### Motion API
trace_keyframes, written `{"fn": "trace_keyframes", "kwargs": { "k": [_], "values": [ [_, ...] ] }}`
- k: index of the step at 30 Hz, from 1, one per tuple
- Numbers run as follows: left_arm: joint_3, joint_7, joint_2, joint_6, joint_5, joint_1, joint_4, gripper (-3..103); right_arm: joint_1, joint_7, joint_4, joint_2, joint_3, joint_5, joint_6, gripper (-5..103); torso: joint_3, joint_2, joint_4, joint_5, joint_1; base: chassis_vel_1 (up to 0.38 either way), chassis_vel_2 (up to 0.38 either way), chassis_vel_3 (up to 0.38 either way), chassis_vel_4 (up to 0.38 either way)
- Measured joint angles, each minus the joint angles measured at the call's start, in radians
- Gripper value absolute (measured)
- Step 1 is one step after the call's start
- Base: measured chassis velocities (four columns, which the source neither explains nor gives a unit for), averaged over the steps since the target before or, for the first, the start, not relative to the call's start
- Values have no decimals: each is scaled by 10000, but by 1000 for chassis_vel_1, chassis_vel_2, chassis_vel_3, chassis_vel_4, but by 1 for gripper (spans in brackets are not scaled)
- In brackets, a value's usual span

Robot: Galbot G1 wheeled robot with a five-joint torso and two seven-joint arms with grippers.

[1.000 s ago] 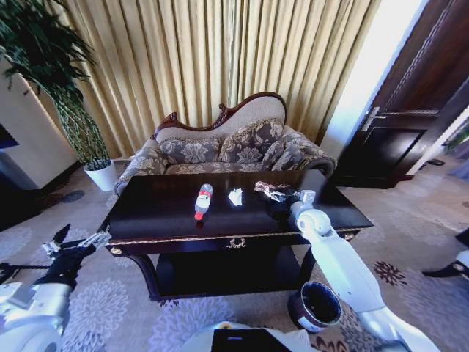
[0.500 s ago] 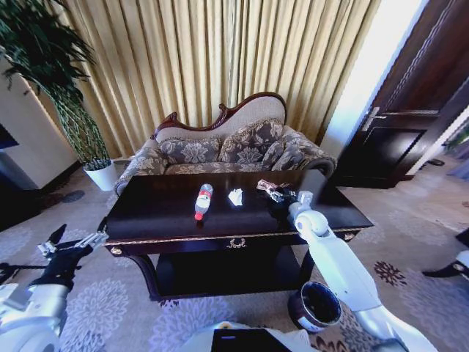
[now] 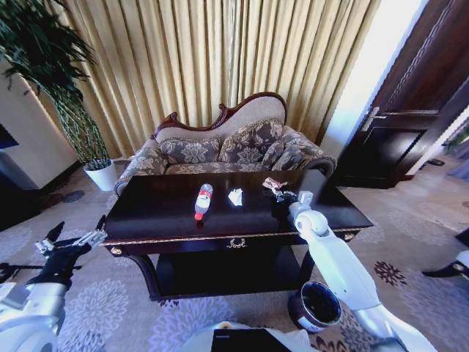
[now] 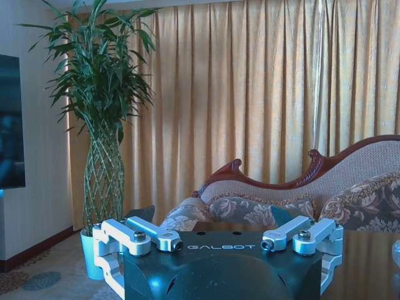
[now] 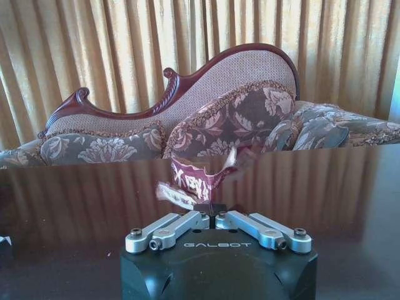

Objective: Move to the front of the table and place the trash on the table into the trash bin.

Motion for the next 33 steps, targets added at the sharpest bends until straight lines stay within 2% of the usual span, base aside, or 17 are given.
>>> {"fn": "trace_keyframes", "kwargs": {
  "k": [12,15,20,23,28,33],
  "values": [
    [-9,-66,-43,-19,-15,-9,0,100,-393,1,650,-87,349,41,279,0,0,0,1,0,0,0,0,0,0],
    [14,-126,-82,-19,-36,-33,0,100,-1104,-286,1708,-221,815,99,596,0,0,0,-1,0,0,0,0,0,0],
    [54,-133,-156,-19,-38,-43,0,100,-2004,-410,3014,-301,1354,84,681,0,0,1,-2,2,0,0,0,0,0],
    [111,-138,-159,-19,-39,-51,0,100,-2923,-325,4355,-361,1955,33,681,0,-1,2,0,-1,-2,0,0,0,0],
    [127,-148,-74,-20,-82,-53,0,100,-3657,-189,5001,-296,2294,-232,695,0,-1,2,1,0,-2,0,0,0,0],
    [134,-159,142,-4,-315,-77,0,100,-4855,-134,5761,24,2771,-897,964,0,-1,2,0,0,-2,0,0,0,0]
  ]
}}
